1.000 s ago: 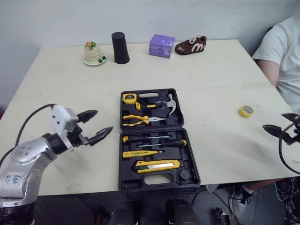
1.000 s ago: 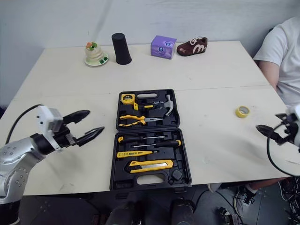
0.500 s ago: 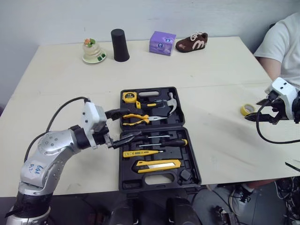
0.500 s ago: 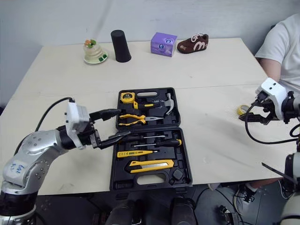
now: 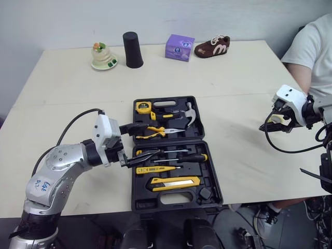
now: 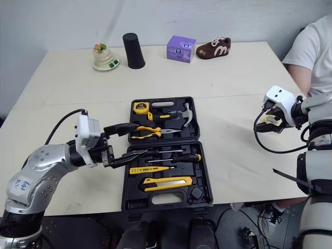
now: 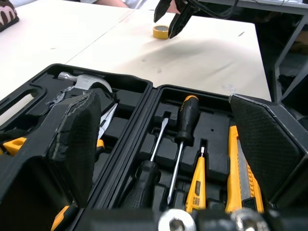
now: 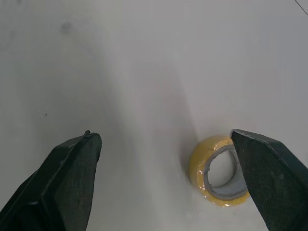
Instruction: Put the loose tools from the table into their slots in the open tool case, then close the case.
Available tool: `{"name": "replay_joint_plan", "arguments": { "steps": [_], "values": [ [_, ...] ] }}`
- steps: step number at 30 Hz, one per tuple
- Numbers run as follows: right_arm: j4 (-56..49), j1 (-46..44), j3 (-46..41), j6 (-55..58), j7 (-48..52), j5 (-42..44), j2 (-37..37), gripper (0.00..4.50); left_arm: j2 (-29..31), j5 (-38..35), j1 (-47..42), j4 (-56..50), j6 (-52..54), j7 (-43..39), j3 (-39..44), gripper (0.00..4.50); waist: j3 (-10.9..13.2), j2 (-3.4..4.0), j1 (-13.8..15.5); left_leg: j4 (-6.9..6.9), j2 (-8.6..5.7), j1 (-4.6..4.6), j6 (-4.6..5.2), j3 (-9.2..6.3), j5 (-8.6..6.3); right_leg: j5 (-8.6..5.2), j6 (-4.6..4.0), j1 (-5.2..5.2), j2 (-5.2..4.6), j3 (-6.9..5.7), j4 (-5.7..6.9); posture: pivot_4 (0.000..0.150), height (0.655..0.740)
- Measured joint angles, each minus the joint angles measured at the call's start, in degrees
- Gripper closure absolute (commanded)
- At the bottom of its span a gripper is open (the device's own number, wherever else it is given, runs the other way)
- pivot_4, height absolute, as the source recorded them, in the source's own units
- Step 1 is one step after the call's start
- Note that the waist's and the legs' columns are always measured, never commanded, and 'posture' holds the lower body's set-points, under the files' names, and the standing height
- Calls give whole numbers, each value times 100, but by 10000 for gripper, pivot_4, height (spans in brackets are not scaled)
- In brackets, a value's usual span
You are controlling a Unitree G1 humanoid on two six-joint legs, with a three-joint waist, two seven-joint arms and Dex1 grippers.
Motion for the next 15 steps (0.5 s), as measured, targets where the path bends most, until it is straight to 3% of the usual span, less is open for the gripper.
{"name": "replay_joint_plan", "arguments": {
  "steps": [15],
  "values": [
    [161,-28,23,465,-343,-335,126,0,128,-102,74,-480,209,146,195,575,0,0,-12,4,1,1,-1,0,1,0,0,0,2,2,35,1500,7400]
  ]
}}
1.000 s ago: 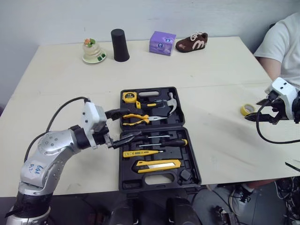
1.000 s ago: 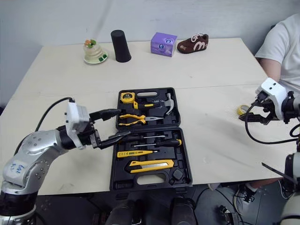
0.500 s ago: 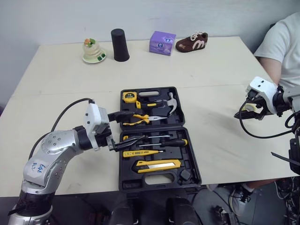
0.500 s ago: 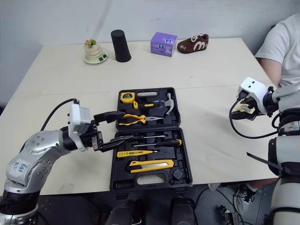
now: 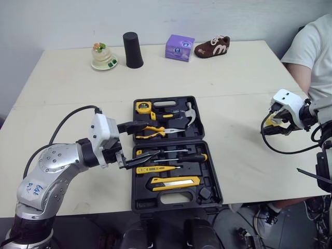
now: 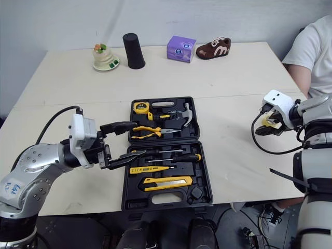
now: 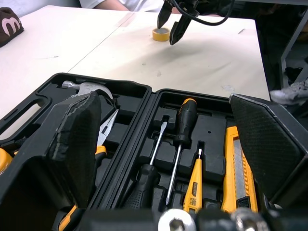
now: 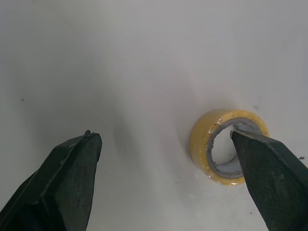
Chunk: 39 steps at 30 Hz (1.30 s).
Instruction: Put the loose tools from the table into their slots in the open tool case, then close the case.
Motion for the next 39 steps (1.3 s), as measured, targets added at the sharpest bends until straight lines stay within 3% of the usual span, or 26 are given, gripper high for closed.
{"name": "replay_joint_plan", "arguments": {
  "steps": [11,14,15,22,28,33,36,39],
  "values": [
    [73,1,-269,552,-276,78,151,0,196,-9,64,-161,94,8,76,575,0,0,-1,3,0,0,0,0,0,0,0,0,1,1,4,1500,7400],
    [108,1,-348,864,-321,132,210,9646,227,-11,73,-166,138,9,114,0,0,0,-1,3,0,0,0,0,0,0,0,0,1,1,4,1500,7400],
    [117,1,-361,910,-332,133,214,10815,227,-11,77,-166,141,9,114,0,0,0,-1,3,0,0,0,0,0,0,0,0,1,1,4,1500,7400],
    [137,1,-540,1098,-497,227,228,43983,229,-13,142,-232,156,23,119,0,0,0,-1,5,0,0,0,0,0,0,0,0,1,1,6,1500,7400],
    [106,0,-358,448,-82,93,199,44599,229,-14,153,-376,202,64,119,0,0,0,-4,4,0,0,0,0,0,0,0,0,2,2,6,1500,7400],
    [-223,-23,-133,-250,1352,21,-1,44599,227,-70,130,-369,216,183,338,0,0,1,-3,4,0,0,0,1,0,0,0,-1,2,2,6,1500,7400],
    [-752,-10,-15,-383,2203,102,-106,44599,228,-120,134,-364,221,151,329,0,0,1,-1,6,0,1,0,0,0,0,0,0,2,2,8,1500,7400],
    [-1610,358,320,-351,2279,556,-387,44599,228,-121,121,-348,216,99,300,0,0,0,13,7,2,0,-1,-8,-1,0,0,2,1,1,7,1500,7400]
  ]
}}
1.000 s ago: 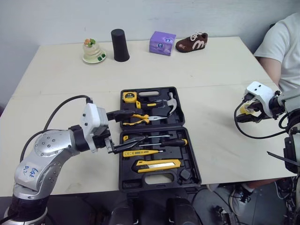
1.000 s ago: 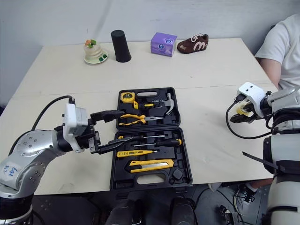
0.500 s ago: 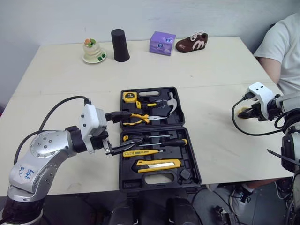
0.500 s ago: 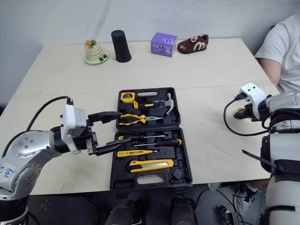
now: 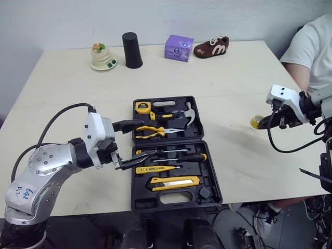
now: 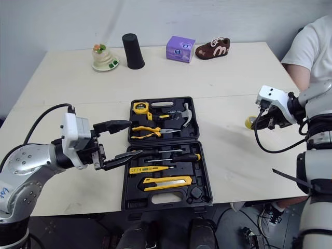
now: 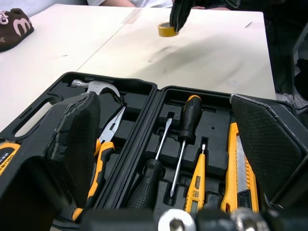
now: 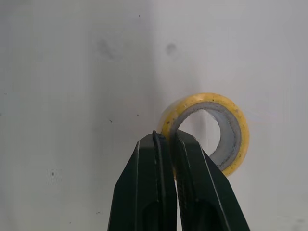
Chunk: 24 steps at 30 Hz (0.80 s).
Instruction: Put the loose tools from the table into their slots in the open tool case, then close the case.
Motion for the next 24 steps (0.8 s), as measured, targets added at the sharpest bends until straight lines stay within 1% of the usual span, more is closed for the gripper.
{"name": "replay_joint_plan", "arguments": {
  "steps": [2,4,7,10,14,16,17,18,20,24],
  "values": [
    [-2055,1323,407,388,1,1010,-748,44599,21,3,-100,86,-16,-110,-89,0,0,-1,86,15,-1,-18,-9,-36,-6,-2,-4,2,-2,3,1,1500,7400],
    [-3365,2130,528,940,10,1795,-894,44599,39,6,-139,229,-16,-158,-97,0,2,3,84,35,0,-35,-9,-38,-10,-3,-5,-5,0,-8,2,1500,7400],
    [-4204,2743,311,1098,-1,2126,-978,44599,39,2,-153,213,-16,-221,-139,0,4,5,40,47,-2,-34,-5,-35,-9,-2,-4,-5,-2,-19,-2,1500,7400],
    [-4550,3266,-57,911,-108,2148,-1208,44599,40,1,-124,212,-15,-249,-150,0,4,4,42,49,-1,-29,-3,-36,-8,-2,-4,1,-2,-19,-1,1500,7400],
    [-5169,3942,-440,907,-275,2276,-1234,44599,40,-2,-122,213,-16,-332,-190,0,5,4,44,48,0,-29,-2,-37,-7,-2,-4,1,-2,-15,-1,1500,7400],
    [-5456,4159,-571,1051,-269,2459,-1221,36164,38,-16,-128,214,-16,-419,-224,0,5,3,44,48,0,-29,-1,-37,-7,-2,-4,1,-1,-15,-1,1500,7400],
    [-5543,4204,-626,1137,-273,2517,-1221,33511,41,-38,-128,214,-15,-496,-248,0,5,3,44,49,-1,-28,-1,-37,-7,-2,-4,1,-1,-15,0,1500,7400],
    [-5629,4226,-689,1223,-287,2570,-1221,28524,45,-73,-129,214,-13,-599,-295,0,5,3,36,49,-1,-28,0,-37,-6,-2,-4,1,-2,-15,0,1500,7400],
    [-5723,4258,-832,1275,-298,2596,-1225,19940,47,-106,-129,215,-9,-725,-331,0,5,3,31,49,0,-28,0,-37,-6,-2,-4,1,-1,-15,0,1500,7400],
    [-5883,4266,-1016,1265,-206,2608,-1512,19940,46,-101,-146,258,-12,-804,-333,0,5,3,30,49,-1,-27,1,-37,-6,-2,-4,1,-3,-11,-1,1500,7400]
  ]
}}
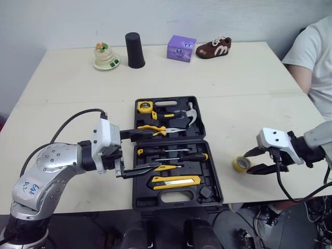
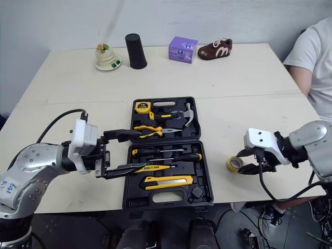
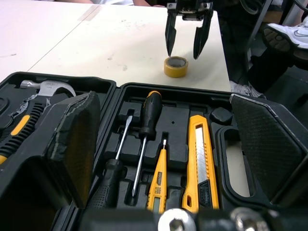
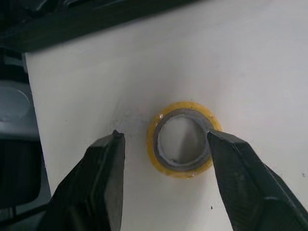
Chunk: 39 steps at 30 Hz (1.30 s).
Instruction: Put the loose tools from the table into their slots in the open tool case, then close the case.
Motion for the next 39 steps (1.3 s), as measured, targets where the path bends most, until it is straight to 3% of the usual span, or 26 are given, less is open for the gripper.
{"name": "replay_joint_plan", "arguments": {
  "steps": [11,25,30,33,37,39],
  "values": [
    [-1375,241,23,750,31,73,-484,19940,-111,56,-40,206,-97,-20,-131,0,0,-1,-2,1,2,0,2,-6,1,0,0,2,-3,12,0,1500,7400],
    [-1076,180,750,232,-413,-844,24,19940,-111,96,-44,358,-185,-28,-152,0,1,-2,-6,2,1,0,2,-5,2,0,0,2,-1,7,1,1500,7400],
    [-857,144,897,83,-486,-1046,228,19940,172,287,-29,375,-363,-311,-209,0,1,-2,-7,3,0,1,2,-3,2,0,0,2,1,1,1,1500,7400],
    [-786,83,919,-12,-479,-1139,257,28081,188,290,-36,390,-458,-514,-234,0,1,-3,-8,3,0,1,3,-2,2,0,0,2,1,-1,2,1500,7400],
    [-704,-43,939,-137,-409,-1220,290,43933,201,213,-45,397,-493,-845,-319,0,1,-3,-8,3,0,2,2,-2,2,0,0,2,1,-1,2,1500,7400],
    [-683,-59,939,-178,-350,-1223,290,43933,203,236,-48,412,-581,-933,-321,0,1,-3,-9,3,0,1,2,-2,2,0,0,2,1,-1,3,1500,7400]
  ]
}}
